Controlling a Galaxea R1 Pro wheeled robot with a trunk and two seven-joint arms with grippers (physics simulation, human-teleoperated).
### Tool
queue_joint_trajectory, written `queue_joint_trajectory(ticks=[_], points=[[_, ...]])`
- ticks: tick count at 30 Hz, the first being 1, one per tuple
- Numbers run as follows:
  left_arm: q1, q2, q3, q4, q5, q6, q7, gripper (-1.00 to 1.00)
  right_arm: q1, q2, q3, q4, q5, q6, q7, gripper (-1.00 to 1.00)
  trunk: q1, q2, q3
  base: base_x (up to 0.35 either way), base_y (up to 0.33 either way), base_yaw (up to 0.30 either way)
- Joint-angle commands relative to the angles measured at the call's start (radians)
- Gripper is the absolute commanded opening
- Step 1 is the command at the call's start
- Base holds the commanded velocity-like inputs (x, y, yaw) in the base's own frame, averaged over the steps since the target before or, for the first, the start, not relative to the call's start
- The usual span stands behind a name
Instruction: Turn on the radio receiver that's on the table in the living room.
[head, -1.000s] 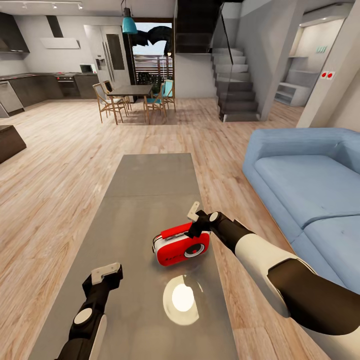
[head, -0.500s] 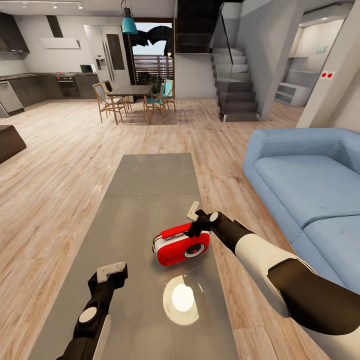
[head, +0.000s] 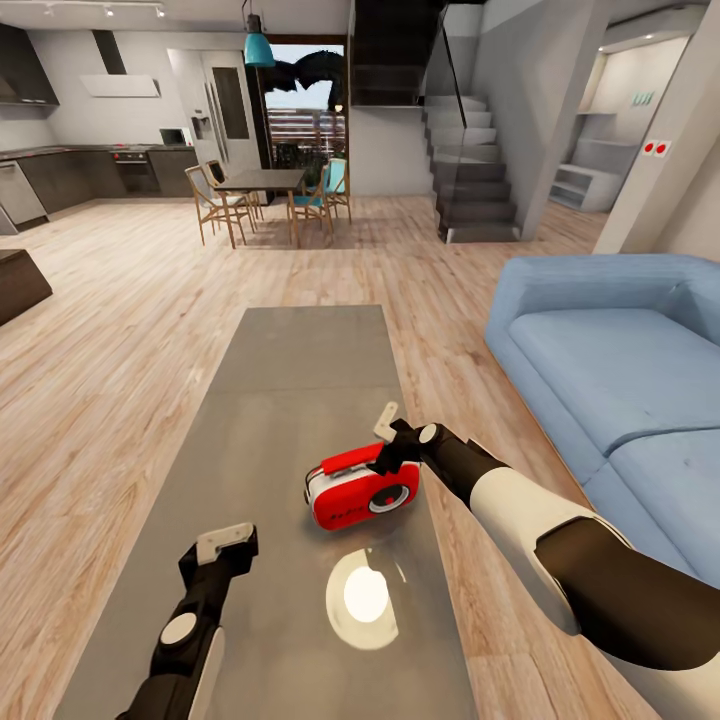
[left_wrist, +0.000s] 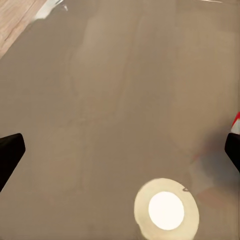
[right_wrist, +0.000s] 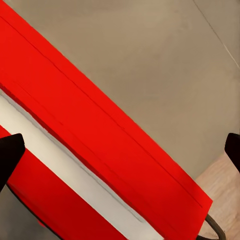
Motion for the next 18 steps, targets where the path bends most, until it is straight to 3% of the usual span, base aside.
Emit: queue_joint_trajectory(ticks=[1,10,18], points=[[0.0,-0.004,-0.002,0.0,0.0,-0.001,0.0,1.0,0.0,0.0,0.0,0.0,0.0,0.0,0.0,1.0,0.004,-0.007,-0.003,0.0,0.0,0.0],[0.0,-0.011,-0.011,0.001,0.0,0.001,0.0,1.0,0.0,0.0,0.001,0.0,0.0,-0.001,0.0,1.0,0.004,-0.007,-0.003,0.0,0.0,0.0],[0.0,-0.011,-0.011,0.002,0.0,0.0,0.0,1.0,0.0,0.0,0.002,0.001,0.001,-0.002,0.0,1.0,0.023,-0.042,-0.019,0.0,0.0,0.0]])
